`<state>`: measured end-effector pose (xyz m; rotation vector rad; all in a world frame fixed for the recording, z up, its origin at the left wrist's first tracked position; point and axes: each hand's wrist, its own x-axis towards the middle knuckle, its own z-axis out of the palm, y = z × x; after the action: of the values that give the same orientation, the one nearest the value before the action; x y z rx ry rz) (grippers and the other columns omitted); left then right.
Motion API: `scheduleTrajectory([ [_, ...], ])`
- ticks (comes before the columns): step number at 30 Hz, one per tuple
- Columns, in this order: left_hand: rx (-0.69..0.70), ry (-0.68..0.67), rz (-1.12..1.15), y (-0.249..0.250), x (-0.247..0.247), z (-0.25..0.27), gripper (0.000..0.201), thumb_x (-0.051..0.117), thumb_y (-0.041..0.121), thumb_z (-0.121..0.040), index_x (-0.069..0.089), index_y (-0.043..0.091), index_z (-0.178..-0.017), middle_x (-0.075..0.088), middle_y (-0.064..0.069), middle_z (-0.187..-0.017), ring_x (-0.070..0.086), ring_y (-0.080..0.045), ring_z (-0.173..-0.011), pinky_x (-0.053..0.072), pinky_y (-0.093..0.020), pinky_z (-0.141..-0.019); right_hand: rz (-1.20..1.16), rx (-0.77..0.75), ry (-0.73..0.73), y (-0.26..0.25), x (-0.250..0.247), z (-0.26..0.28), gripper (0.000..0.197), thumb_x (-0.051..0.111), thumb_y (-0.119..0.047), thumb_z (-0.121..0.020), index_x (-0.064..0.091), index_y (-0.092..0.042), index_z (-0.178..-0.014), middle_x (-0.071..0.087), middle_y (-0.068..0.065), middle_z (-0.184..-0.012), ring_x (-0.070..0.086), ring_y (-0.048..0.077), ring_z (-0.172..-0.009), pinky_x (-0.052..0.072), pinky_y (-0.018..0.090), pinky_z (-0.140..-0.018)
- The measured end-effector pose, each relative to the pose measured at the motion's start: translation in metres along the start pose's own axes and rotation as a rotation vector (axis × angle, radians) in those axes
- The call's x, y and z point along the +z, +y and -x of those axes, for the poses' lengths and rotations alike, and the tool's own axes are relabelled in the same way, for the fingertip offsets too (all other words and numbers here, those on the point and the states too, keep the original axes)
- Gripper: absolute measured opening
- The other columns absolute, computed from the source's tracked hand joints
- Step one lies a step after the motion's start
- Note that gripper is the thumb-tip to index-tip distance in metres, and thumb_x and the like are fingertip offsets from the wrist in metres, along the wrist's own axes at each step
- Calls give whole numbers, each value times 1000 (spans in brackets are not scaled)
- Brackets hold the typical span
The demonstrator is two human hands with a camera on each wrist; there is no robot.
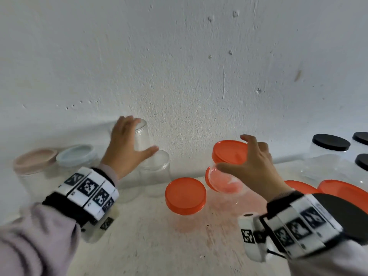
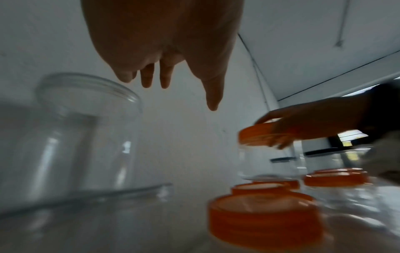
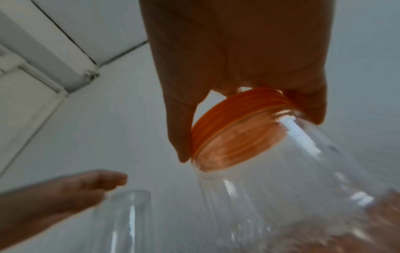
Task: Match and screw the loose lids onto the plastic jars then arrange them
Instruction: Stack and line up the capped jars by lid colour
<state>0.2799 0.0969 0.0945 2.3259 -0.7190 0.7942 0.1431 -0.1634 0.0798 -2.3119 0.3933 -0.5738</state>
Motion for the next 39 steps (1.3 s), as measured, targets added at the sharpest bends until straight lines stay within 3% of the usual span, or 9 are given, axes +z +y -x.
scheduleTrajectory([
  [4,63,-264,111,27,18,46,89,82,39,-67,40,5,-138,37,-9,-143,32,-24,-136,17,-20,-111,-20,16,18,8,23,-25,96,80,-43,-68,22,-27,-143,25,9,-140,28,28,-126,31,40,-100],
  [7,-95,-536,151,34,36,74,108,75,59,-65,20,18,-148,22,3,-150,24,-14,-139,18,-22,-111,-63,1,36,15,31,-33,101,81,-43,-69,18,-25,-146,24,9,-145,26,28,-131,31,42,-102],
  [11,-207,-678,182,39,54,92,117,77,58,-65,7,20,-150,19,3,-150,24,-13,-139,20,-20,-109,-201,81,70,24,36,-26,128,86,-38,-63,-7,-27,-150,15,13,-151,24,32,-138,28,46,-108],
  [14,-242,-681,185,42,61,96,119,78,54,-66,2,18,-150,18,1,-150,26,-15,-138,23,-23,-110,-231,191,57,35,41,-10,133,88,-32,-62,-10,-18,-150,12,15,-152,22,32,-139,24,44,-111],
  [21,-349,-632,254,41,72,95,114,81,52,-64,10,20,-148,25,-2,-148,36,-16,-130,29,-20,-100,-31,270,44,49,51,5,107,86,-28,-65,16,-6,-143,24,12,-140,25,31,-129,28,41,-105],
  [25,-407,-565,276,41,80,90,106,84,50,-61,24,17,-142,36,-4,-139,42,-18,-122,36,-25,-99,11,293,-30,53,56,6,93,83,-30,-69,22,-3,-134,31,14,-134,40,30,-119,36,33,-88],
  [29,-472,-495,308,45,91,85,100,86,44,-60,31,14,-138,39,-6,-134,46,-18,-115,38,-24,-92,29,304,-95,59,62,3,82,79,-31,-74,24,-4,-129,37,14,-132,43,25,-112,29,25,-78],
  [34,-538,-426,310,52,103,74,105,85,43,-62,26,8,-141,40,-10,-136,46,-27,-122,41,-40,-102,-10,301,-90,59,69,-9,84,78,-26,-77,23,1,-134,37,19,-135,41,30,-122,31,25,-85],
  [39,-629,-349,335,58,118,64,99,83,33,-68,23,5,-141,36,-16,-137,44,-32,-124,39,-43,-104,-25,329,-87,55,73,-22,84,76,-25,-80,21,4,-137,35,22,-139,38,32,-127,35,33,-99],
])
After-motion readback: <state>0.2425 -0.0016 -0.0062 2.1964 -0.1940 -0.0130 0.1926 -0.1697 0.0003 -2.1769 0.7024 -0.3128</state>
